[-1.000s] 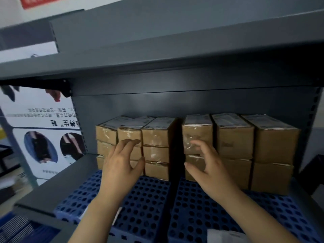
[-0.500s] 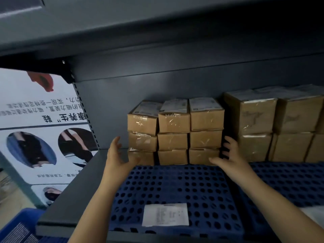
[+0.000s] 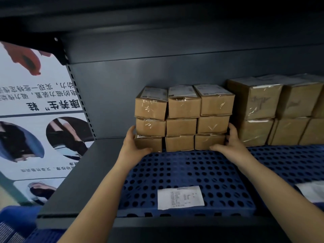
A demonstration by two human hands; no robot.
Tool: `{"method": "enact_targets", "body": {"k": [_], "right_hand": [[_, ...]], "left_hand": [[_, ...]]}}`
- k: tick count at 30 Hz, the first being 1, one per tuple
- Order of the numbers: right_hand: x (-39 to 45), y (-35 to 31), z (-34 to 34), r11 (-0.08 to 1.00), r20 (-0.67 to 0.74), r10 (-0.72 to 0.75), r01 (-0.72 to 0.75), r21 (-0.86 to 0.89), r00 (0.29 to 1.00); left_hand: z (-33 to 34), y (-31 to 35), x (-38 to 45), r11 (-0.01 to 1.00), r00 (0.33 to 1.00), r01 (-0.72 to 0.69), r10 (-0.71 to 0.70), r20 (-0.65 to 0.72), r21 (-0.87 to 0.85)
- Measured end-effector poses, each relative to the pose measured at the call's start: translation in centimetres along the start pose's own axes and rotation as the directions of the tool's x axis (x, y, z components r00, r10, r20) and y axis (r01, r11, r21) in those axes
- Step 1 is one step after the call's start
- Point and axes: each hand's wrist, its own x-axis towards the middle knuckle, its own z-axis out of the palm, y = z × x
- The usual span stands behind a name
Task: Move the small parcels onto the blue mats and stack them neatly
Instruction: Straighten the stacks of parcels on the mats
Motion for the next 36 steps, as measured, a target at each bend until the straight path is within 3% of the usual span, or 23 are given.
{"method": "enact_targets", "body": {"k": [10,19,36], "right_hand": [[0.5,-0.3,0.0,0.999,-0.015,-0.042,0.043,0.016,0.999],[1.1,-3.1,-1.6,0.967,-0.172,-0.187,0.212,0.139,0.967],[1.5,-5.1,-0.4,0.963,-0.113,-0.255,0.263,0.065,0.96]], "left_hand": [[0.0,0.6,0.7,0.999,1.0,-0.02,0.021,0.003,-0.041],[-2.0,3.6,1.6,0.961,0.985,-0.168,0.154,-0.082,-0.22],[-2.4,5.5,1.9,0.926,0.976,-0.209,0.18,-0.119,-0.314]]}}
